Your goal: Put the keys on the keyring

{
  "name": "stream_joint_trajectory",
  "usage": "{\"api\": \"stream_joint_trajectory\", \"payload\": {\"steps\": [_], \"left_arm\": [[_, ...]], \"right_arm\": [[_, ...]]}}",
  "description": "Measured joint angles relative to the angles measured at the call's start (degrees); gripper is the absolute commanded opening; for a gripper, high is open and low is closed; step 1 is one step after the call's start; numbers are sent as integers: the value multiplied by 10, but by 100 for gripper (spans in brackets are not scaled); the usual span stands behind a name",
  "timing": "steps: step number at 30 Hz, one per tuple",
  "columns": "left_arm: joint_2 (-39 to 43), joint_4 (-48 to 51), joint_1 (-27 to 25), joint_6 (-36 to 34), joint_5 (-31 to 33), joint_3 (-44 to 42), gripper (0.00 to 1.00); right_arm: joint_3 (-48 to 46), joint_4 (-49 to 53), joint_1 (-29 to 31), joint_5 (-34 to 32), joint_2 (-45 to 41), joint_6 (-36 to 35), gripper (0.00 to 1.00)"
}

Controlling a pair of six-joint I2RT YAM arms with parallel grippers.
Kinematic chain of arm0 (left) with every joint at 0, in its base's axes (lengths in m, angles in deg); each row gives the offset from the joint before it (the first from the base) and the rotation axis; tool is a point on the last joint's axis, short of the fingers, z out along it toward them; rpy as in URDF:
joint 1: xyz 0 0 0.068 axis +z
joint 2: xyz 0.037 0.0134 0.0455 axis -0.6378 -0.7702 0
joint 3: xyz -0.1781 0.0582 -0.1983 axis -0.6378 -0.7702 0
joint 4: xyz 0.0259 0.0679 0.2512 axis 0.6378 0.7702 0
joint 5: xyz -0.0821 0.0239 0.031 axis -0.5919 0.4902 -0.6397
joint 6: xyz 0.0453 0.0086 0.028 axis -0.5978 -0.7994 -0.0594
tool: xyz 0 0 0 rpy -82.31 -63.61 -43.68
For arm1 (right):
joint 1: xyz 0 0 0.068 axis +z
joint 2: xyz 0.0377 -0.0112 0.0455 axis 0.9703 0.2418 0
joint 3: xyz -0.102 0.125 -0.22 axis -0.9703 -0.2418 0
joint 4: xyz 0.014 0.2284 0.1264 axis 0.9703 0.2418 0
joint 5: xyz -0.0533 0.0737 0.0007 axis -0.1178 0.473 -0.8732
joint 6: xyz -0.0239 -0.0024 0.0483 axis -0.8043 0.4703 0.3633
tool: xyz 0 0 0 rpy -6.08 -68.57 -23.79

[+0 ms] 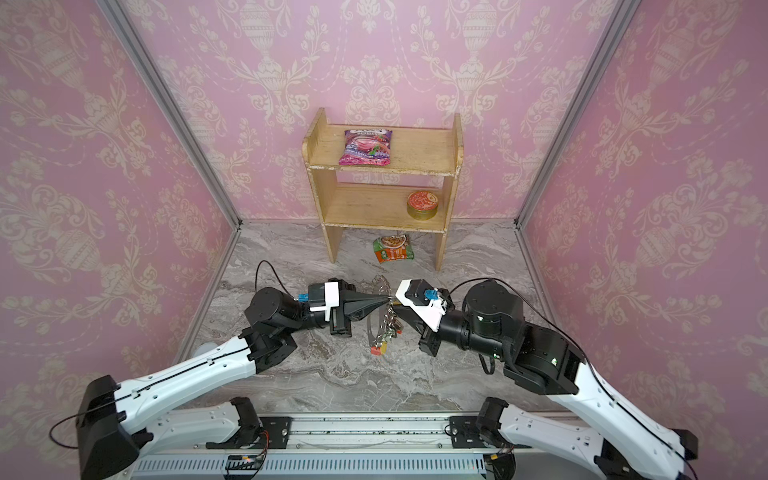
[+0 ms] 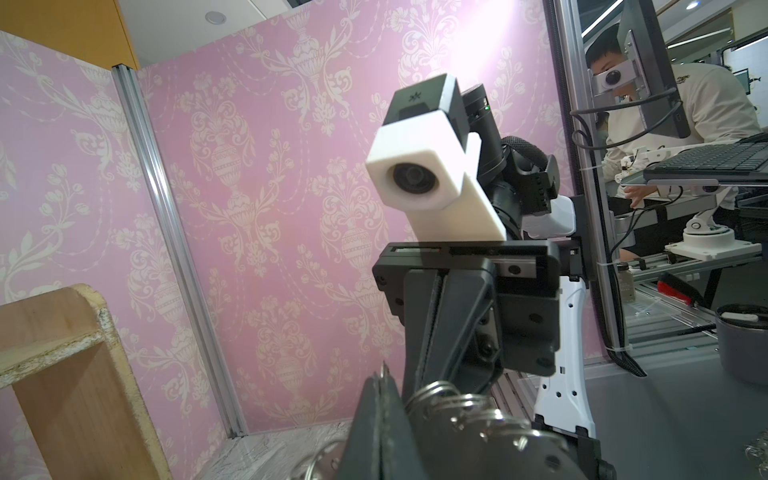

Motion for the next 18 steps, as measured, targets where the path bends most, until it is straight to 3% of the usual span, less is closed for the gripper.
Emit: {"api": "stream_joint_trajectory", "payload": {"steps": [8, 18], "left_arm": [[-12, -41, 4, 23, -5, -1, 0], [0, -37, 4, 24, -11, -2, 0]], "right_arm": [[-5, -23, 0, 0, 0, 1, 0], [7, 47, 0, -23, -14, -10, 18]]}}
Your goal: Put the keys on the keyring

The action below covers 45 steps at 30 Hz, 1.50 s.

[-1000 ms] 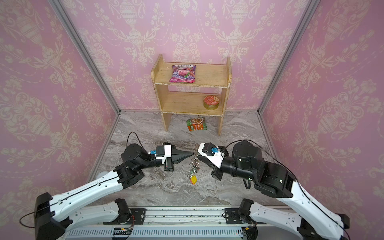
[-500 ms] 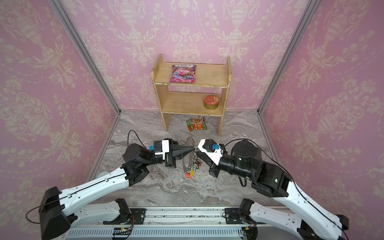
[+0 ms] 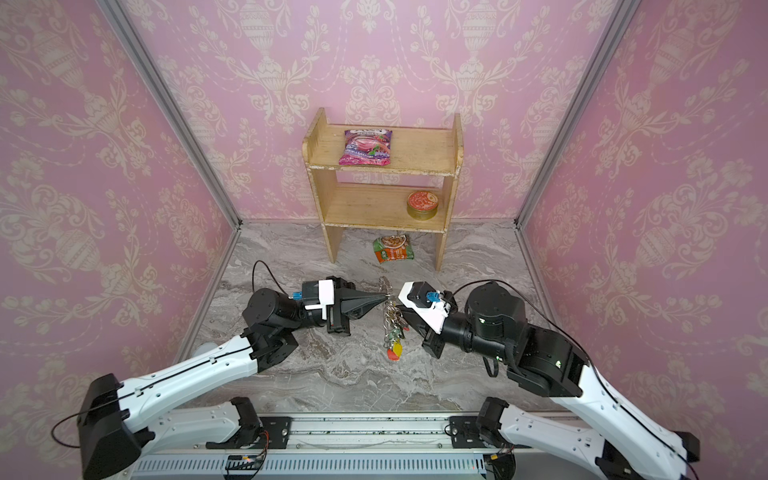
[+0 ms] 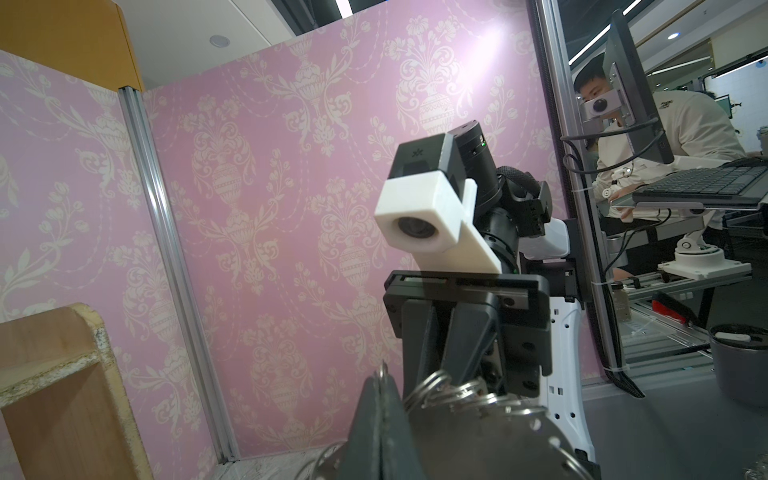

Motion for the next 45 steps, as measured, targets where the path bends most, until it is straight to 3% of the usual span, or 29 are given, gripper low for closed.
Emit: {"api": "stream_joint_trajectory", "payload": {"steps": [4, 15, 24, 45], "left_arm": [[5, 0, 0, 0, -5, 0, 0], [5, 10, 0, 0, -29, 0, 0], [5, 17, 0, 0, -37, 0, 0], [5, 18, 0, 1, -49, 0, 0]], "right_arm": [[26, 33, 0, -16, 1, -17, 24], [52, 24, -4, -9, -1, -34, 24], [53, -5, -4, 42, 4, -34, 19], [49, -29, -19, 83, 21, -26, 8]]}}
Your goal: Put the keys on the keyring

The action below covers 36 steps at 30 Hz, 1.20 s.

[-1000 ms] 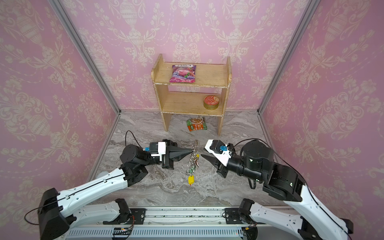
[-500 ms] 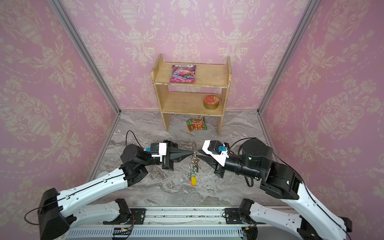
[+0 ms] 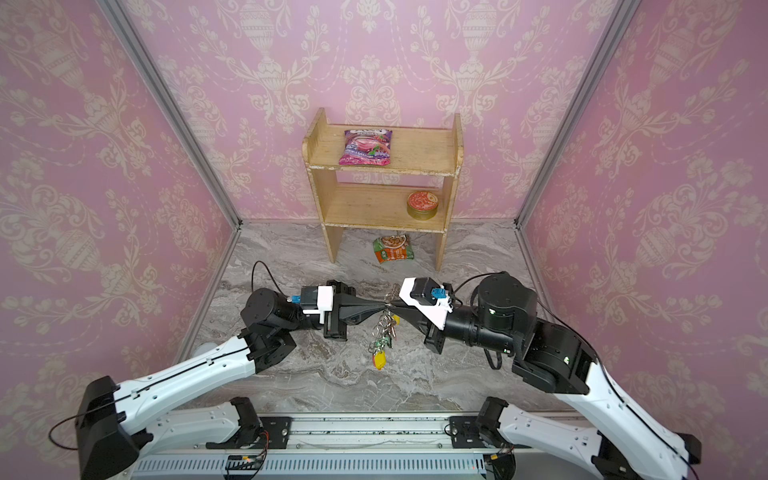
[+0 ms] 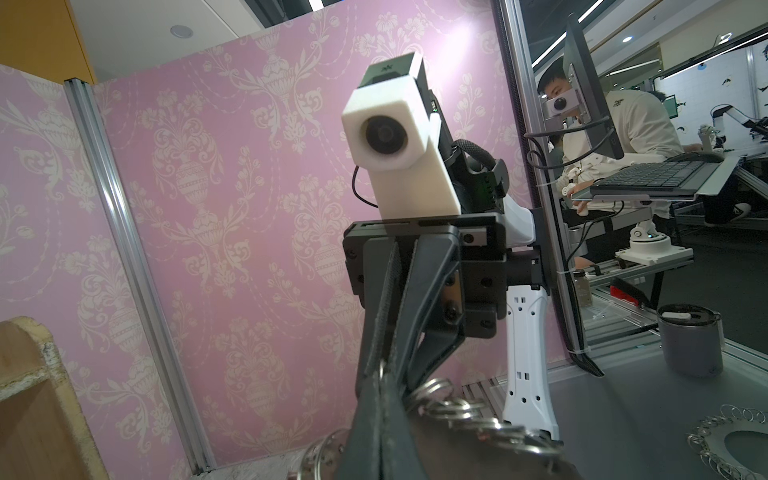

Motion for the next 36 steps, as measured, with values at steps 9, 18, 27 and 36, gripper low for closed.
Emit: {"api": "stream_joint_trajectory", "payload": {"steps": [9, 18, 27, 36], "left_arm": [[0, 4, 3, 0, -2, 0, 0], [49, 175, 3, -46, 9, 24, 51], [77, 394, 3, -101, 35, 62, 60], [47, 461, 3, -125, 36, 85, 49]], "right_arm": [[-2, 0, -6, 13, 0, 6, 0], [40, 104, -10, -2, 31, 1, 0], [73, 199, -10, -16, 69, -10, 0], [73, 209, -10, -15, 88, -12, 0]]}}
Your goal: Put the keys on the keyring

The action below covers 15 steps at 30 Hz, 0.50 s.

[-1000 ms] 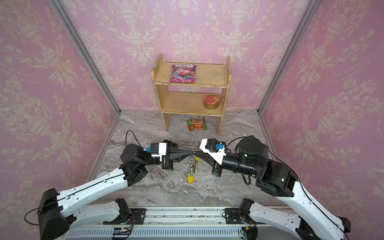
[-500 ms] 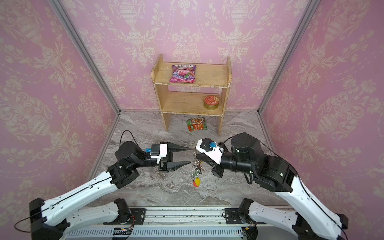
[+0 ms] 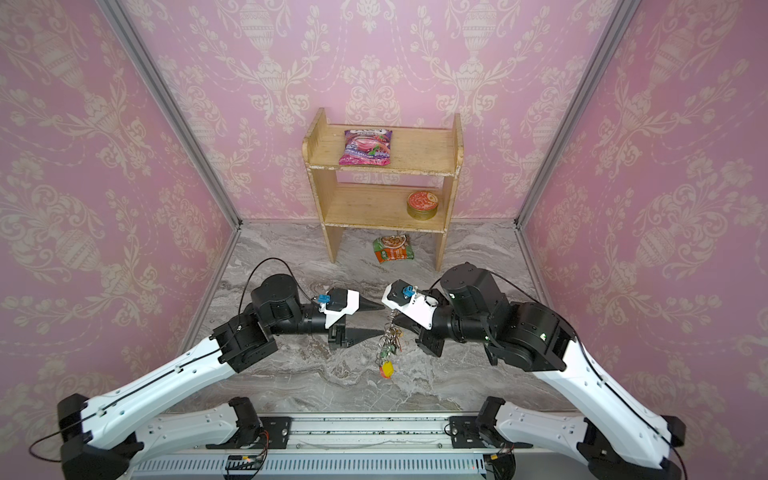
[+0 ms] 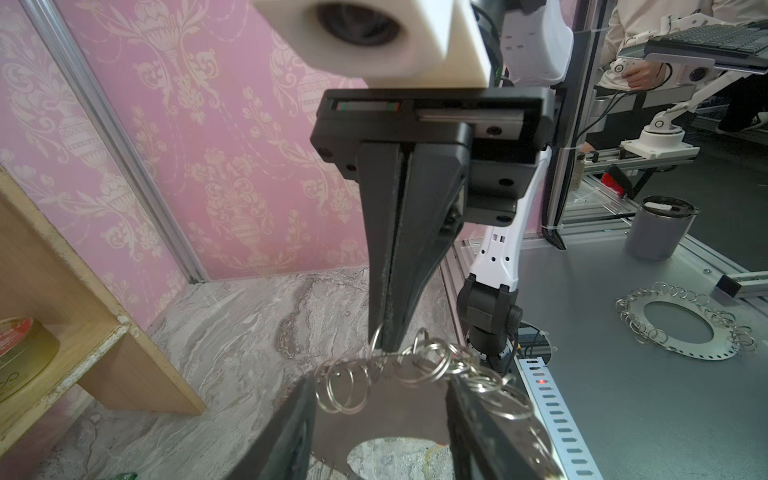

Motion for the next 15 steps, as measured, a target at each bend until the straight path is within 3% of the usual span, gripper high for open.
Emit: {"api": "stream_joint_trajectory", "payload": {"steps": [10, 15], "left_arm": [[-7, -1, 0, 0, -4, 17, 31], [-21, -3, 0, 0, -17, 25, 28]], "right_arm": [[0, 0, 0, 4, 2, -2, 0], [0, 0, 0, 4, 2, -2, 0]]}}
